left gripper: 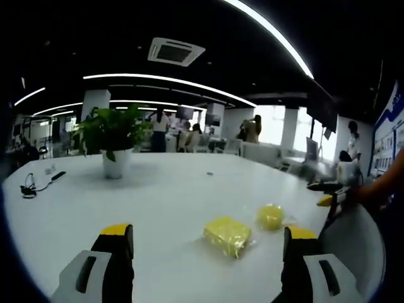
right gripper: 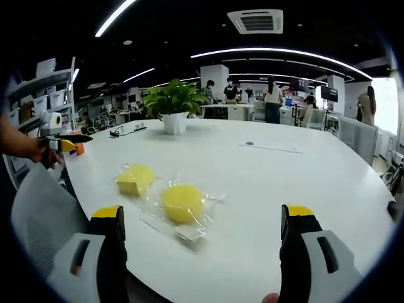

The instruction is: Compare the silicone blocks by pressing each to a similar depth, holding the contact briefly, and releasing to observe deformation and rebound differences across the visible hardness samples.

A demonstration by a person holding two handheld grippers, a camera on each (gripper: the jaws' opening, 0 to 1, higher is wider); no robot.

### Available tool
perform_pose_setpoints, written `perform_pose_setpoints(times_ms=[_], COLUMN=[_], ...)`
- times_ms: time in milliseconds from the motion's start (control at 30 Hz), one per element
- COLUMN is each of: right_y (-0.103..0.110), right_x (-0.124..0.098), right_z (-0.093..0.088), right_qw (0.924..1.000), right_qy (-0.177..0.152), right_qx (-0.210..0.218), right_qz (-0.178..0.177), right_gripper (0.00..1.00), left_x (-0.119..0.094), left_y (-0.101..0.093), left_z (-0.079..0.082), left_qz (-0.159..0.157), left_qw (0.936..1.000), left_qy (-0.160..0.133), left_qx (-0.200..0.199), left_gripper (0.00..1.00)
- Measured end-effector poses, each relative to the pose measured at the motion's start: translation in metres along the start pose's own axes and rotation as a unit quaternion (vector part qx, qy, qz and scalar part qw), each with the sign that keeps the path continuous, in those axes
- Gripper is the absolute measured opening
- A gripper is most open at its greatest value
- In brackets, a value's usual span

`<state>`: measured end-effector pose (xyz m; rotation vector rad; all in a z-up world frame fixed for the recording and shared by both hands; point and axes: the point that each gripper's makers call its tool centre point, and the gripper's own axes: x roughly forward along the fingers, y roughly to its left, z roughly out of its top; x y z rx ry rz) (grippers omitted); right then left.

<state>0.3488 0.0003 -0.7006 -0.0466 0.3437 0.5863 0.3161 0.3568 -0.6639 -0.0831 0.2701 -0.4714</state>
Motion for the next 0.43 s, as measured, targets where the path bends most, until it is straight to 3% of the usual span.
perform_pose_setpoints(times_ms=[133, 433], right_y=[0.005, 0.003], right_x=[-0.002, 0.001], right_z=[-0.002, -0.010], right_qw=[1.0000, 0.9996], right_qy=[0.004, 0.029], right_qx=[-0.006, 0.001], right_qz=[0.005, 0.001], right_gripper=[0.96, 0.96], left_x=[-0.009, -0.010], left_y=[0.003, 0.003], left_z=[-0.004, -0.016], left_qz=[-0.013, -0.010], left_qw=[0.9996, 0.9998], left_qy=[0.010, 0.017], left_qx=[0.021, -0.005], left_gripper=[1.00, 1.00])
